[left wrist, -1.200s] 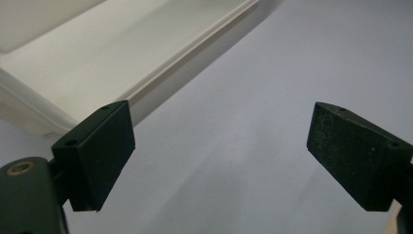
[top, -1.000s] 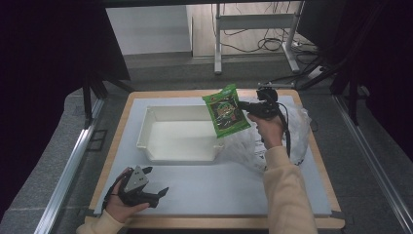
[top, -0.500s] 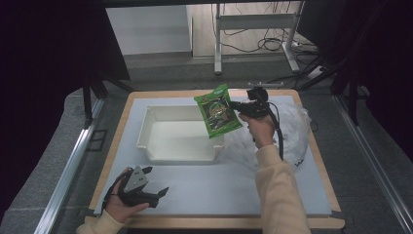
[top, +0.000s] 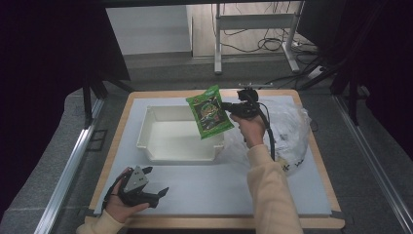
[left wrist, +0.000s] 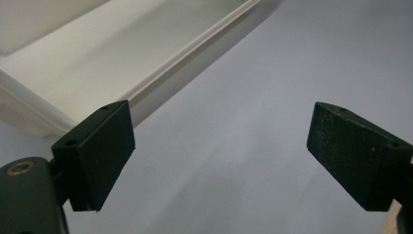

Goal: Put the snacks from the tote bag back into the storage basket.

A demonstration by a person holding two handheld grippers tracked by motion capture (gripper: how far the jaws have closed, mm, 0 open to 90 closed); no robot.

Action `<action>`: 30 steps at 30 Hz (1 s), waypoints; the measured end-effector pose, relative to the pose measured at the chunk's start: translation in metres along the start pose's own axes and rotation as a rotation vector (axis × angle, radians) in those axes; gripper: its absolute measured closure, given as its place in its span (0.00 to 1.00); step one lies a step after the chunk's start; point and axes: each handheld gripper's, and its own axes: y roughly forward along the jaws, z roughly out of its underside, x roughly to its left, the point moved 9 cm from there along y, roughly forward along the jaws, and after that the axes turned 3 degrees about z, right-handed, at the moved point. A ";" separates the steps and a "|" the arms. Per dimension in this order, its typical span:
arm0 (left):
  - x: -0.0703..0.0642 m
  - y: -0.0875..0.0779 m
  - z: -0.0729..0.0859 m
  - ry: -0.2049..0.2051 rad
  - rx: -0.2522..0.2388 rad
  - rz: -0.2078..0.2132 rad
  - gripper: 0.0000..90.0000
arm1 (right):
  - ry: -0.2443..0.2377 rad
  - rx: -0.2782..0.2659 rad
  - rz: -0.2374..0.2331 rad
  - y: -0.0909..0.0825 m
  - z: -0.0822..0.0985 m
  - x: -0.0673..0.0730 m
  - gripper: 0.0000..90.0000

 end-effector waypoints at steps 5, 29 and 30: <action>-0.001 0.000 -0.001 0.000 -0.003 0.001 0.11 | 0.009 -0.005 -0.002 0.002 0.000 0.002 1.00; 0.000 -0.003 -0.002 -0.007 -0.015 0.001 0.11 | 0.010 0.029 -0.021 0.034 0.010 0.025 1.00; 0.000 -0.003 -0.002 -0.006 -0.016 0.000 0.11 | 0.010 0.031 -0.025 0.037 0.011 0.028 1.00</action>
